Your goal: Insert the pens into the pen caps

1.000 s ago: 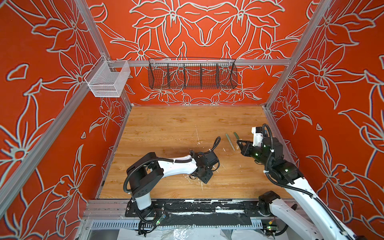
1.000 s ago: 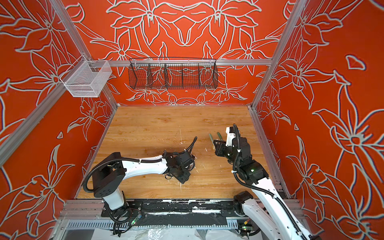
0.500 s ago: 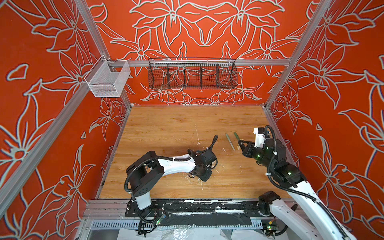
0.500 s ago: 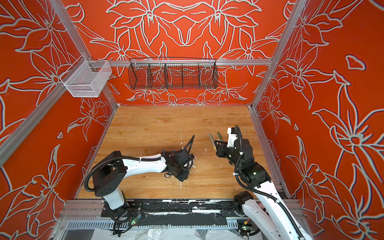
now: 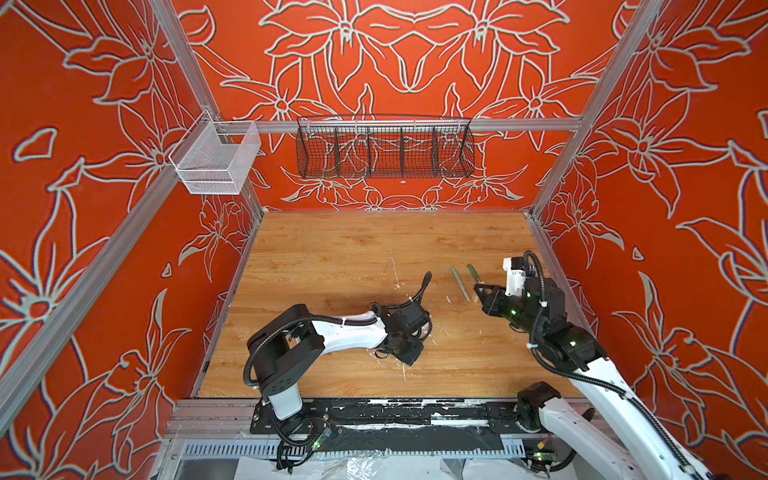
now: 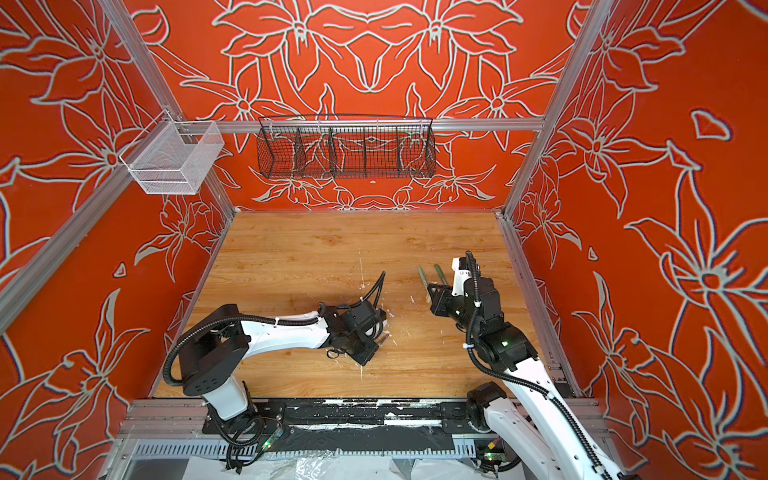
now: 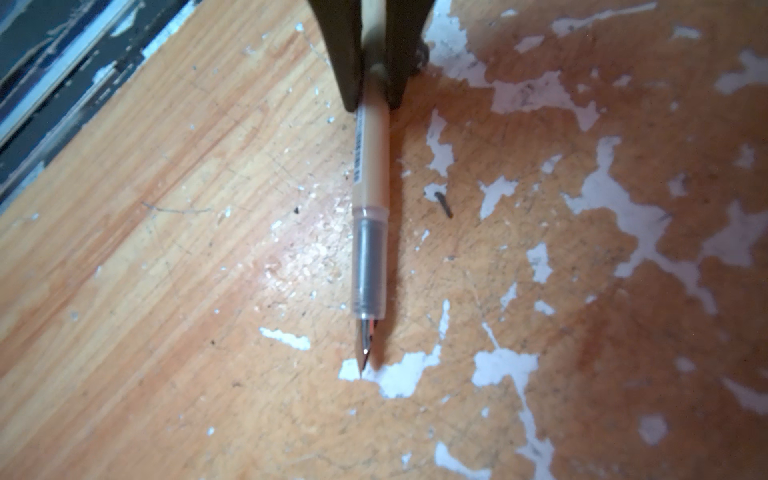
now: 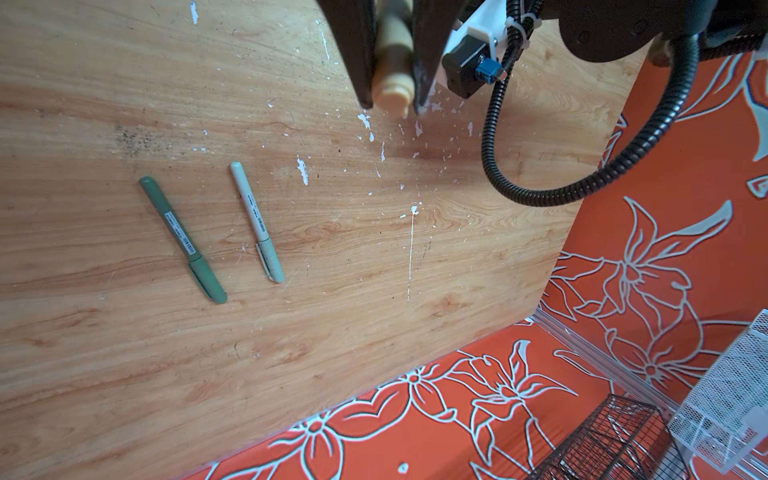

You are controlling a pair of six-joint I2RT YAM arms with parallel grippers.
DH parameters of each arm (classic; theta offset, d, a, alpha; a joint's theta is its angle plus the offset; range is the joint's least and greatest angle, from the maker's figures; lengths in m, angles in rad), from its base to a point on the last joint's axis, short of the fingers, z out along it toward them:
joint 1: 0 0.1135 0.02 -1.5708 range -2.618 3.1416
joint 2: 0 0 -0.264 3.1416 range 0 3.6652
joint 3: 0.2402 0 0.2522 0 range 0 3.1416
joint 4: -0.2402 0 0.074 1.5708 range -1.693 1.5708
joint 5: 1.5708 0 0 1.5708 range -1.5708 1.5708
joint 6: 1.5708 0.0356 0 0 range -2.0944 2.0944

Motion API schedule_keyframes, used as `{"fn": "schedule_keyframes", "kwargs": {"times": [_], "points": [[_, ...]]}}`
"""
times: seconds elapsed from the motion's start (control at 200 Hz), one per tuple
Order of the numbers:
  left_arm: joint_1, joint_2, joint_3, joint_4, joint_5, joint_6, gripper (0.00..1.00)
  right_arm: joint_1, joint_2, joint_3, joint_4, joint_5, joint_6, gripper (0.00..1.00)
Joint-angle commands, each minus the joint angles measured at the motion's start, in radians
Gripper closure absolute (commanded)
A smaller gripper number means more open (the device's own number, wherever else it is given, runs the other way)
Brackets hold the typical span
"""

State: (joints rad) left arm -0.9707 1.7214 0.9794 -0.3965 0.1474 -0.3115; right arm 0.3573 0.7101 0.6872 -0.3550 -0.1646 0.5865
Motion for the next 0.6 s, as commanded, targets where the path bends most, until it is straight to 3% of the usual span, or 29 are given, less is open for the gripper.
{"fn": "schedule_keyframes", "kwargs": {"times": [0.0,0.25,0.435,0.595], "points": [[-0.006,0.001,-0.024,-0.005,-0.020,-0.004,1.00,-0.004,0.009,-0.002,0.029,-0.018,0.008,1.00],[-0.001,-0.073,0.100,-0.018,-0.042,0.038,1.00,-0.007,-0.008,-0.020,0.156,-0.064,0.077,1.00],[0.009,-0.224,0.149,0.154,0.023,0.081,1.00,-0.012,-0.035,0.034,0.349,-0.133,0.149,1.00],[0.010,-0.293,0.109,0.259,0.005,0.101,1.00,-0.013,-0.013,0.118,0.355,-0.175,0.137,1.00]]}}
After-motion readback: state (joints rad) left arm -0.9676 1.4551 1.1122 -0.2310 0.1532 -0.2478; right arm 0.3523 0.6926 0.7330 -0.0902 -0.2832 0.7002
